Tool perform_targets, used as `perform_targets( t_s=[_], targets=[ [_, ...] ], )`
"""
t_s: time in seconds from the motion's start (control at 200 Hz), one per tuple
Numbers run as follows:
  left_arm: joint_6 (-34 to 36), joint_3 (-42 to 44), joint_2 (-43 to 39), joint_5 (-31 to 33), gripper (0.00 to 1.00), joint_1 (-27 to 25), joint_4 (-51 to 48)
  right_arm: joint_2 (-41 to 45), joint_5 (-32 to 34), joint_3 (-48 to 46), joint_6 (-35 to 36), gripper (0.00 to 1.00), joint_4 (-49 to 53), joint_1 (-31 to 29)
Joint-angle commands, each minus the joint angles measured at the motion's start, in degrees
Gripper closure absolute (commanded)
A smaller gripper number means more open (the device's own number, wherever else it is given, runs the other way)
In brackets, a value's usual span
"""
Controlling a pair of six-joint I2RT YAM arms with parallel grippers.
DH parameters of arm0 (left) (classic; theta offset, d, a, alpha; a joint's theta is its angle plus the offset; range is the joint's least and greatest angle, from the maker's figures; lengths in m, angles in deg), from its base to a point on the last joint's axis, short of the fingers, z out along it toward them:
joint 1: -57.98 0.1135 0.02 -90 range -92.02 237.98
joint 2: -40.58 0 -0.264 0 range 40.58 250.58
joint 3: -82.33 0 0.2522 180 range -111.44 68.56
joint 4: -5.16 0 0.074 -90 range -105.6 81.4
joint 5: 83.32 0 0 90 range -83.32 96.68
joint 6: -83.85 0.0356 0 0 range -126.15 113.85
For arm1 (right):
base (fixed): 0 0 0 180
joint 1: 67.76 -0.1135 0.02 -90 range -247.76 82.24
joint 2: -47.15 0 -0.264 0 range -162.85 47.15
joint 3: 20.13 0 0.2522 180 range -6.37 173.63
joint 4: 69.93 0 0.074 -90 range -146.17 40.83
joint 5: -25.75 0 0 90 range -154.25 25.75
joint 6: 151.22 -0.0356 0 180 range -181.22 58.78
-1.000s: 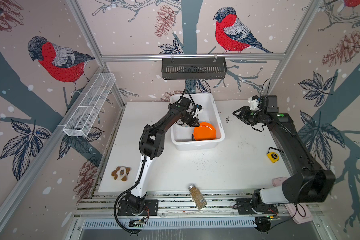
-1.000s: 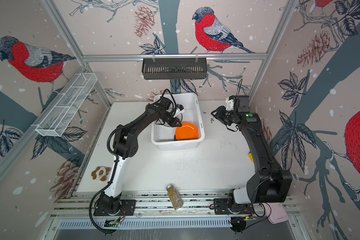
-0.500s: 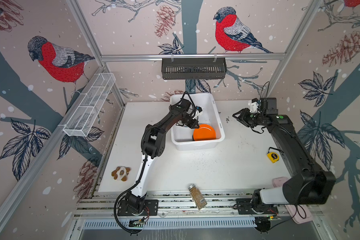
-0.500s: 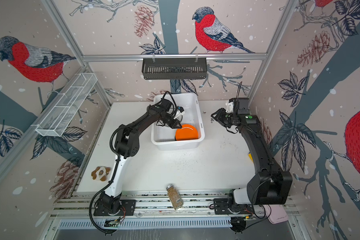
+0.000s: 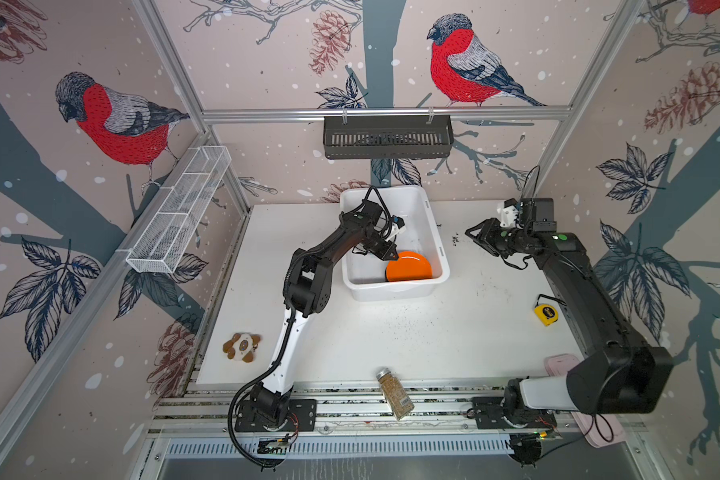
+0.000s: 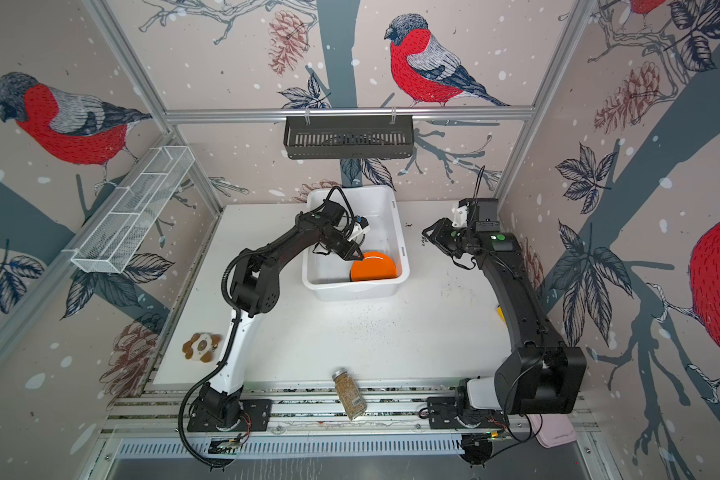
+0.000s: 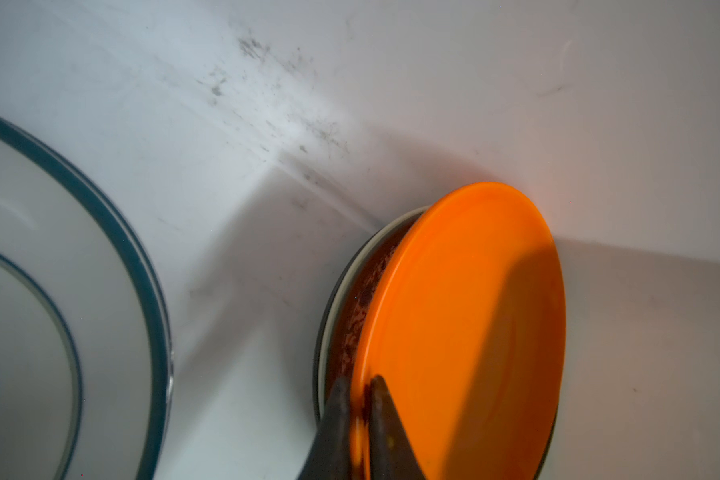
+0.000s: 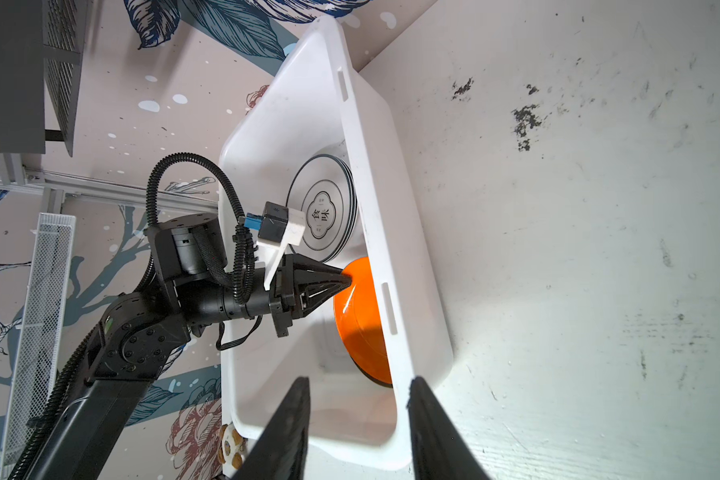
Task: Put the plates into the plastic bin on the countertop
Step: 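Lower the orange plate onto the patterned plate stack in the bin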
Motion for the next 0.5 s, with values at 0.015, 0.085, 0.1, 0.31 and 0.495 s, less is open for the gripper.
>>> perform_targets(
  t_s=[0.015,0.085,0.1,0.31,0.495],
  targets=[
    [1.48,0.45,0.07,-1.5,0.85,-0.29,-0.6,0.52,-0.04,-0.14,-0.43,0.59,-1.3,0.05],
    [1.55,0.6,0.07,-1.41,0.8,-0.35,-0.62,0.49,-0.01,-0.19,-0.34,0.59,-1.11,0.07],
    [1.55,0.73,0.07,-1.39,0.79,-0.37,-0.59,0.54,-0.03,-0.21,-0.42,0.59,-1.1,0.05],
    [1.73,1.49,0.06,-1.49,0.72,-0.43,-0.24,0.91,0.14,-0.72,-0.67,0.6,-1.1,0.04],
    [1.76,1.58,-0.22,-1.85,0.64,-0.51,-0.28,1.2,0.23,-0.84,-0.74,0.6,-1.03,0.03]
  ],
)
